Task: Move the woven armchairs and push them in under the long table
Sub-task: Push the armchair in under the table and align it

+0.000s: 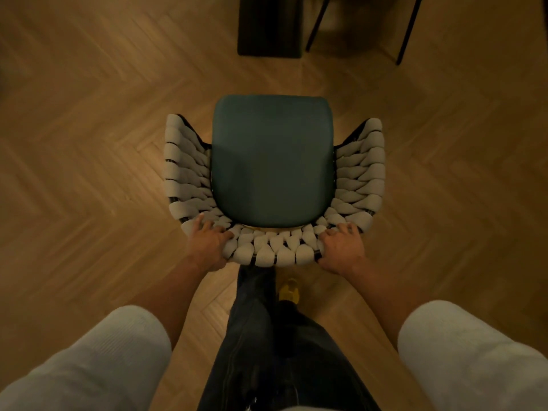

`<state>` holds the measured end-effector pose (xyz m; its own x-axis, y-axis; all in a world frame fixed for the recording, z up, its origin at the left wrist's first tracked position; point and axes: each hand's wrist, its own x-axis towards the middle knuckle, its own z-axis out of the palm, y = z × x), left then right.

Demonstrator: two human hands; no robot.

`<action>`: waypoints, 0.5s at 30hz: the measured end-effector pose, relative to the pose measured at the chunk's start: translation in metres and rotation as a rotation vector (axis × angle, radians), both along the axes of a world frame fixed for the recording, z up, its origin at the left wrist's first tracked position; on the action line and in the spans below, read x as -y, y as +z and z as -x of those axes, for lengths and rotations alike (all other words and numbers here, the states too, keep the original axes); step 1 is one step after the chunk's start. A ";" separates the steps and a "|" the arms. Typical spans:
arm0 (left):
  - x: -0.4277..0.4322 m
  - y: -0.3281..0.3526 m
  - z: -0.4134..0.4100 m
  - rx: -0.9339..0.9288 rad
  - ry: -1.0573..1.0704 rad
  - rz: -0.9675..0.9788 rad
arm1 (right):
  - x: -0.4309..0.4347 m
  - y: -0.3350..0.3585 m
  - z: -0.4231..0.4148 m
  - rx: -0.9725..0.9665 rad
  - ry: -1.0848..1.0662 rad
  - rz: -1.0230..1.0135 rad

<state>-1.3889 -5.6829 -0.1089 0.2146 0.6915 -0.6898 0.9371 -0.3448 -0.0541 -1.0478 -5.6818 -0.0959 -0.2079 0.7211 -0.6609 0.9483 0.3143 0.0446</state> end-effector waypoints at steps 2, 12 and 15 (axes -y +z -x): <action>-0.028 0.000 0.004 -0.005 -0.007 0.004 | -0.028 0.000 0.005 0.007 -0.014 0.007; -0.165 -0.004 0.027 0.014 -0.025 -0.012 | -0.164 -0.007 0.031 0.022 -0.030 0.011; -0.194 -0.007 0.035 0.026 -0.025 -0.010 | -0.192 -0.008 0.037 0.032 -0.019 0.016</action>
